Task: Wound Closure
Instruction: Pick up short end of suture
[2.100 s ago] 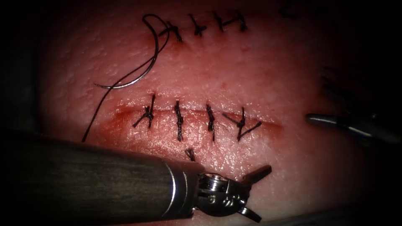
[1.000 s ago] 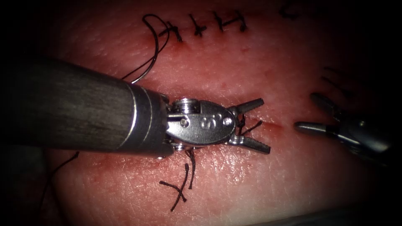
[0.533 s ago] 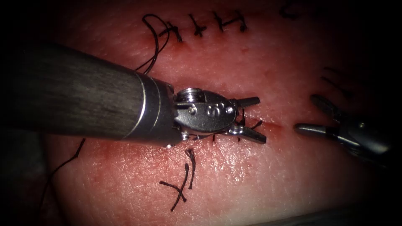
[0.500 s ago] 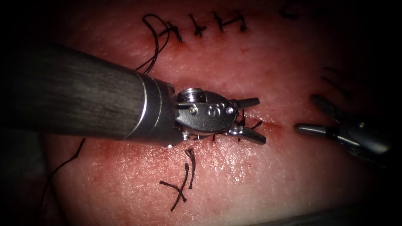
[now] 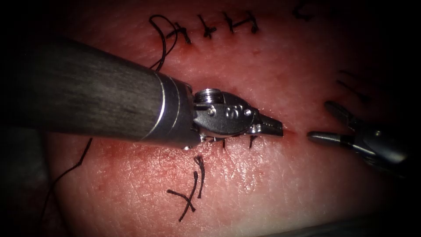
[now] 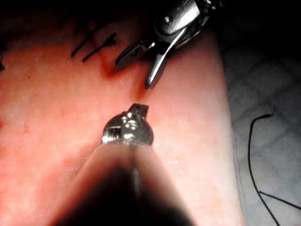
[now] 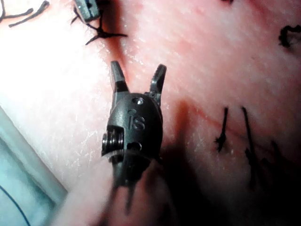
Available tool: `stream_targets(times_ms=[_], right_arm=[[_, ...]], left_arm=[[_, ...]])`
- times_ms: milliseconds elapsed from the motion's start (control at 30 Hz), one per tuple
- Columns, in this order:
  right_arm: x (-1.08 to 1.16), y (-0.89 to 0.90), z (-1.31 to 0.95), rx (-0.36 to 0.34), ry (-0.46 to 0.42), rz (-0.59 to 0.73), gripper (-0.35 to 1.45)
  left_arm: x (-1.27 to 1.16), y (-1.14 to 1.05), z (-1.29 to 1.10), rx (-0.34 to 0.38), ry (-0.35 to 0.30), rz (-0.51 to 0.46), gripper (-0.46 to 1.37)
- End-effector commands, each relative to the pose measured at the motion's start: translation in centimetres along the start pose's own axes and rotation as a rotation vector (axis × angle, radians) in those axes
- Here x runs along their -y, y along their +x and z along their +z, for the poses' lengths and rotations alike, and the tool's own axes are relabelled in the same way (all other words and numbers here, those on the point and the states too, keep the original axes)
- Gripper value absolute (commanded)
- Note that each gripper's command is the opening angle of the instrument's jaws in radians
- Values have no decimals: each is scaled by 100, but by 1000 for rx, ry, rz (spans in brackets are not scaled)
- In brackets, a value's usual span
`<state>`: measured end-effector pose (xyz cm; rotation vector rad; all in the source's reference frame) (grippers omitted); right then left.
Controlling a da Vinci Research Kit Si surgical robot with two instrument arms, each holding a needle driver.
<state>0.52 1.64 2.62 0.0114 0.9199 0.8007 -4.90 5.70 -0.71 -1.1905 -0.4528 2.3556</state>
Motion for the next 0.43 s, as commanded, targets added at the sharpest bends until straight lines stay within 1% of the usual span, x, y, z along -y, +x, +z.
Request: stream_targets(times_ms=[33,433], right_arm=[[0,0,0,0,3,0,102],[0,0,0,0,4,0,102]], left_arm=[[-1,-1,-1,-2,-7,3,-35],[-2,-2,0,-6,-16,38,-35]])
